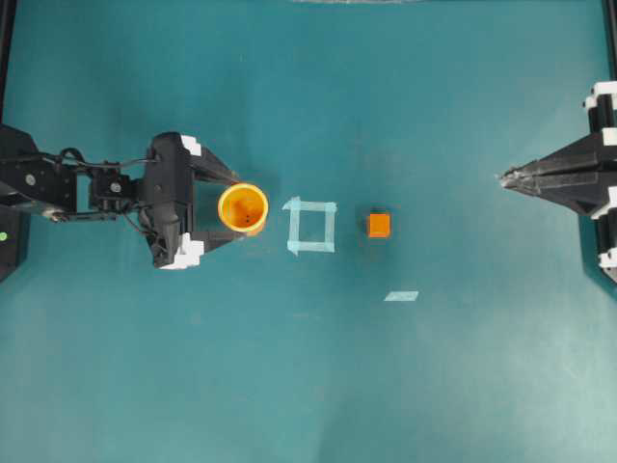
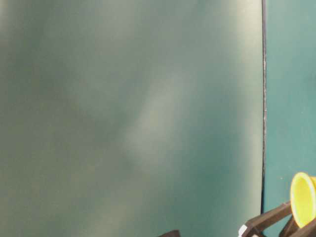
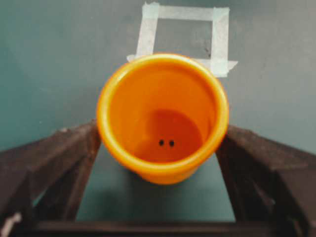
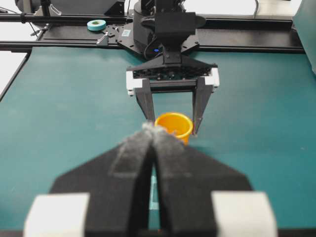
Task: Move the cup forward with left arm.
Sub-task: 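Advance the left gripper around the cup and close on it, then slide the gripped cup forward, away from the tape square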
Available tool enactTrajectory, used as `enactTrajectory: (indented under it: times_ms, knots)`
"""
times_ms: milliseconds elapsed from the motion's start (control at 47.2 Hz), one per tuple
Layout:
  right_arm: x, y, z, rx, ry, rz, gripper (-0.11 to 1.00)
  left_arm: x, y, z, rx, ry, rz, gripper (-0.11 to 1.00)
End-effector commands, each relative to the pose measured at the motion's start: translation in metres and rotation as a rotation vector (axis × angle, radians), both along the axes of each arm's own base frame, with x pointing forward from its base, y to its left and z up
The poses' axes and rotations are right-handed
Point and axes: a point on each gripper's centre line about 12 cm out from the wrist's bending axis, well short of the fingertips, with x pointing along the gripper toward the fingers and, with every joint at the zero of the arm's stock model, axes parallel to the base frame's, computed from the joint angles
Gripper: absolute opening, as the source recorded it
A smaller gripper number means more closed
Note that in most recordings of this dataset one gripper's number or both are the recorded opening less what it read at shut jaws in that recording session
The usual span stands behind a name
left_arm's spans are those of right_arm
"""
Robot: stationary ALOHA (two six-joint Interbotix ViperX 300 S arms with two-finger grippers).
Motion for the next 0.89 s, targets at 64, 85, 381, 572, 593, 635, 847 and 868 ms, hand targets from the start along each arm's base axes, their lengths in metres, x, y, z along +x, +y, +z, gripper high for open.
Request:
enactTrajectory:
  times_ms: [64, 85, 381, 572, 593, 635, 847, 868]
  knots:
    - [0.002, 0.000, 0.013, 0.003, -0.032, 0.000, -0.01, 0.008, -0.002, 0.004, -0.003, -0.023, -0.004, 0.84]
    - [0.002, 0.000, 0.013, 0.003, -0.031, 0.000, -0.01, 0.008, -0.002, 0.004, -0.003, -0.025, -0.006, 0.83]
    - [0.002, 0.000, 0.012, 0.005, -0.021, 0.000, -0.01, 0.008, -0.012, 0.008, 0.001, -0.037, -0.041, 0.67]
    - [0.002, 0.000, 0.011, 0.003, -0.012, 0.000, -0.01, 0.007, -0.025, 0.016, 0.001, -0.055, -0.079, 0.67]
    - [0.002, 0.000, 0.011, 0.003, -0.012, 0.000, -0.01, 0.007, -0.027, 0.017, 0.001, -0.058, -0.084, 0.67]
    - [0.002, 0.000, 0.012, 0.003, -0.014, 0.000, -0.01, 0.007, -0.029, 0.018, 0.001, -0.061, -0.091, 0.67]
    - [0.002, 0.000, 0.012, 0.003, -0.014, 0.000, -0.01, 0.003, -0.046, 0.020, -0.007, -0.057, -0.139, 0.67]
    - [0.002, 0.000, 0.011, 0.003, -0.012, 0.000, -0.01, 0.003, -0.048, 0.020, -0.008, -0.055, -0.144, 0.67]
